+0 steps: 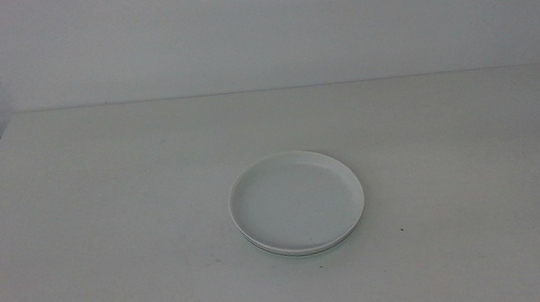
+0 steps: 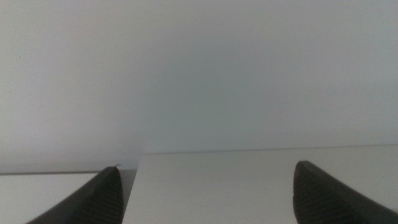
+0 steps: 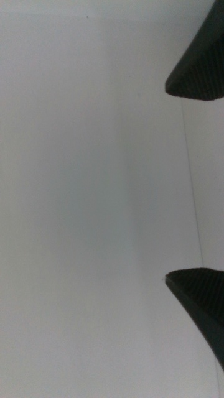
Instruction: Stack the three bowls on top of each other.
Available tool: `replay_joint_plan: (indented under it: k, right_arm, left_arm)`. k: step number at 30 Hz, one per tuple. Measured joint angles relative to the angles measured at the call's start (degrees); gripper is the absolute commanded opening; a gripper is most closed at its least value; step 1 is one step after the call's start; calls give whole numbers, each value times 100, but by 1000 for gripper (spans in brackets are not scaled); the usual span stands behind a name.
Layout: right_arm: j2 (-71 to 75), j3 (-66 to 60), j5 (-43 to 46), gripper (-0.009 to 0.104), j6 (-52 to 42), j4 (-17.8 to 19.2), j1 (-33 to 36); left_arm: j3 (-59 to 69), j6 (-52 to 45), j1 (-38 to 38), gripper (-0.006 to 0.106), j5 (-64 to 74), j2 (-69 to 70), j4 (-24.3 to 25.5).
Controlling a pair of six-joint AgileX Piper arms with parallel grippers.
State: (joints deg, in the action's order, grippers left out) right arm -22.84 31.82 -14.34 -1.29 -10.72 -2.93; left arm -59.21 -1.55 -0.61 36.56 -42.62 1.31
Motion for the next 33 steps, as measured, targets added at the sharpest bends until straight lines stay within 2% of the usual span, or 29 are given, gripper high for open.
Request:
replay_joint_plan:
  k: [5,9,19,23,28,33]
  right_arm:
    - [254,0,-79,93,14,0,0]
    - [548,-103,-49,93,14,0,0]
    - [2162,-2041,177,93,14,37,0]
    - [2261,-2564,112,93,14,79,-13]
    - [2261,-2963,186,93,14,503,-13]
    - [2261,-3154,170,93,14,661,-13]
  left_arm:
    - [54,0,0,94,31,202,-66]
    - [437,0,0,94,-213,805,-341]
    - [3808,0,0,94,-1441,3040,-844]
    - [4908,0,0,94,-1921,3892,-947]
    - [5738,0,0,94,-2168,4234,-983]
    - [5915,-13,0,94,-2187,4234,-938]
